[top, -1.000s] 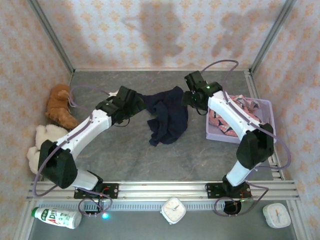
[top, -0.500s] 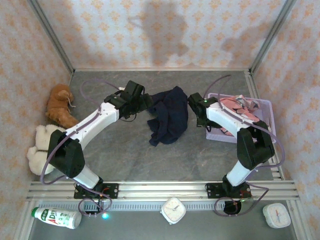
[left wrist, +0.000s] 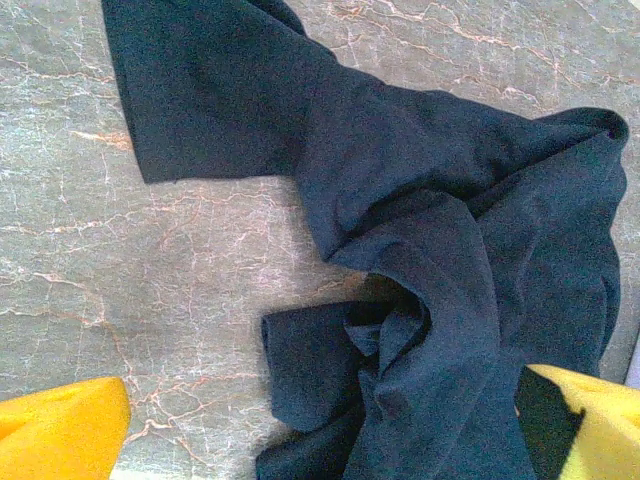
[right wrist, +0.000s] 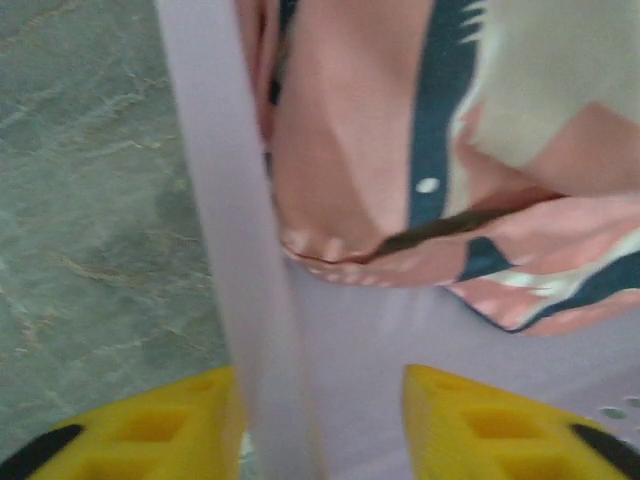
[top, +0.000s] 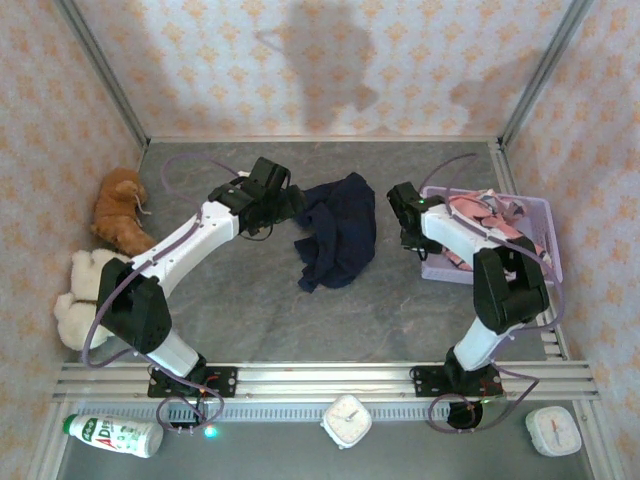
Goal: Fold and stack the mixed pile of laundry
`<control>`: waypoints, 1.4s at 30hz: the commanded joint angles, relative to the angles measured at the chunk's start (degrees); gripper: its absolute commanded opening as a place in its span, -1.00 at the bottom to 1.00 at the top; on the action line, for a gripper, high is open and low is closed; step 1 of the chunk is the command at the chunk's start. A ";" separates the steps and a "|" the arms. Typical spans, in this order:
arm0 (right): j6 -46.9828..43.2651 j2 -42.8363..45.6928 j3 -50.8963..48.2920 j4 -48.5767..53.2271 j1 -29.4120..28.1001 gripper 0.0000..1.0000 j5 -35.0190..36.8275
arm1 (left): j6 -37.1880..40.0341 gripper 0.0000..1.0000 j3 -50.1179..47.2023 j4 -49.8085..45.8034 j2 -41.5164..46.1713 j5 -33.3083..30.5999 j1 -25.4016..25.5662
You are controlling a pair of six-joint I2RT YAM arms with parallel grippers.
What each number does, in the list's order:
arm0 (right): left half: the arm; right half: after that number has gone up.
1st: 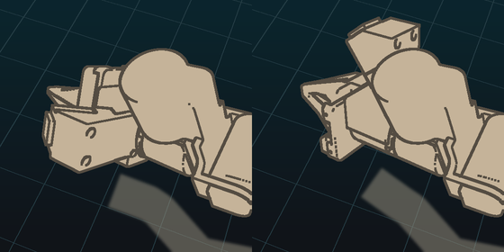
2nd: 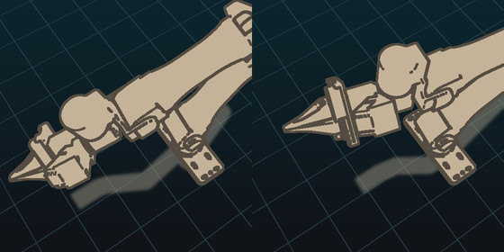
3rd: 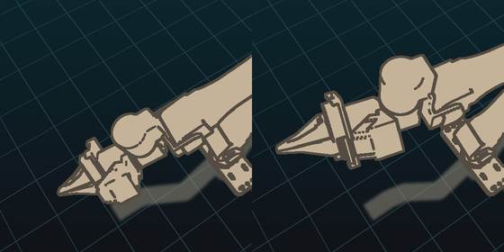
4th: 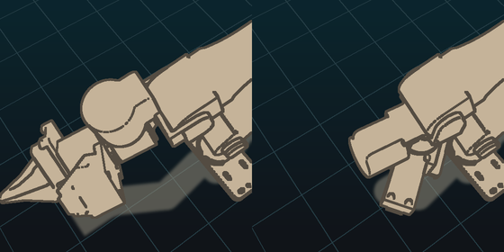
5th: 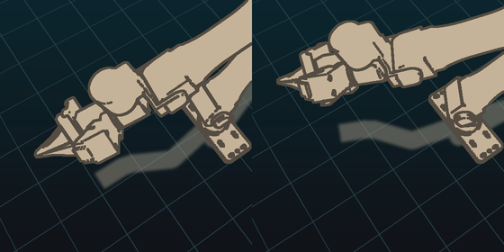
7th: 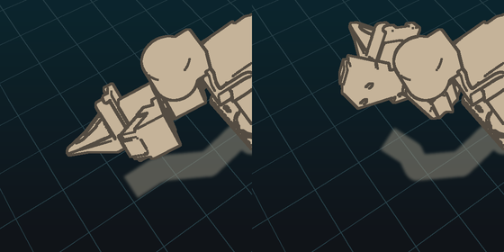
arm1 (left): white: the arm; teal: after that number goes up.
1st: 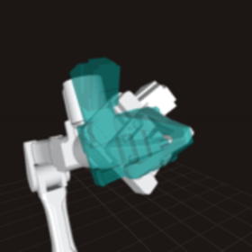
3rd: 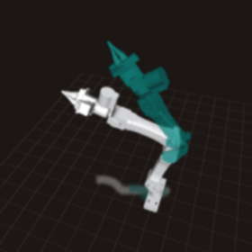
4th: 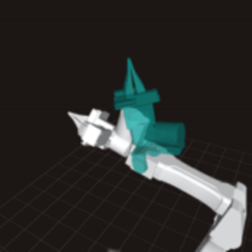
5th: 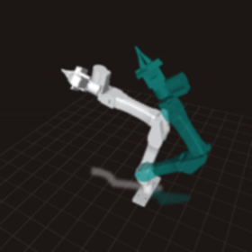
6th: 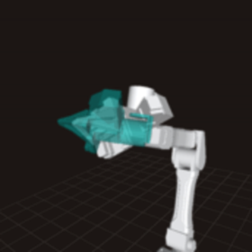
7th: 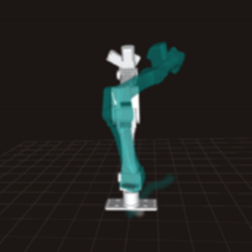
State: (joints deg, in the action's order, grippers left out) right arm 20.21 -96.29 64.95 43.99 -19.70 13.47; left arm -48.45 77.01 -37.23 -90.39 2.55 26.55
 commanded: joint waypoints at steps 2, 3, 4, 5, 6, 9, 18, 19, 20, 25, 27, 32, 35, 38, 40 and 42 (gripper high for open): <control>-0.23 -4.88 5.22 -3.71 0.50 -0.40 -2.96 | 1.39 1.00 2.00 -3.16 0.08 -1.57 0.23; -0.25 -6.20 6.92 -3.75 0.74 -0.47 -3.72 | 1.25 1.00 1.87 -3.28 0.12 -1.54 0.24; -0.26 -7.91 9.51 -3.48 0.97 -0.57 -4.04 | 1.26 1.00 1.82 -3.44 0.28 -1.67 0.24; -0.16 -9.83 12.57 -2.93 1.36 -0.62 -3.98 | 1.22 1.00 1.82 -3.75 0.38 -1.82 0.22; -0.08 -11.60 15.32 -2.21 1.80 -0.63 -3.79 | 1.18 0.99 1.87 -4.09 0.52 -1.97 0.26; 0.12 -18.34 26.70 0.41 4.21 -0.72 -3.71 | 1.15 1.00 1.69 -4.85 1.33 -2.61 0.26; 1.63 -44.11 78.39 14.98 14.59 -0.01 -16.36 | 0.29 1.00 -1.08 -6.51 5.18 -4.50 0.25; 1.73 -44.36 81.16 15.46 15.25 0.18 -17.32 | 0.20 1.00 -1.69 -6.37 5.68 -4.83 0.20; 1.68 -43.56 81.32 15.14 15.63 0.33 -17.63 | 0.11 1.00 -2.17 -6.18 6.04 -4.98 0.25; -1.30 -31.58 68.07 13.72 16.43 0.48 -17.82 | -0.24 1.00 -2.83 -4.94 5.59 -5.02 0.25; -2.79 -25.52 59.45 12.80 16.42 0.44 -18.95 | -0.52 1.00 -2.83 -3.91 4.52 -4.68 0.27; -4.06 -9.10 34.72 6.55 16.21 0.32 -25.23 | -0.63 1.00 -0.74 -1.51 0.73 -4.51 0.19; -3.73 -3.08 23.81 4.43 15.11 0.21 -29.61 | -0.11 0.99 1.90 -1.09 -2.12 -4.51 0.18; -2.90 -1.12 16.26 1.11 13.42 0.07 -32.14 | 0.15 1.00 4.37 -0.75 -4.91 -4.02 0.18; -1.91 -2.33 13.97 -1.40 12.73 -0.08 -33.22 | -0.18 1.00 5.45 -0.39 -6.22 -3.31 0.18; -1.46 -4.70 13.80 -4.23 12.41 -0.19 -32.43 | -0.46 0.99 5.91 -0.19 -6.90 -2.70 0.26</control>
State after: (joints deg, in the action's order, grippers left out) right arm 17.80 -98.24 79.83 46.30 -6.76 -17.56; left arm -48.14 80.62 -38.28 -97.14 -0.27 26.55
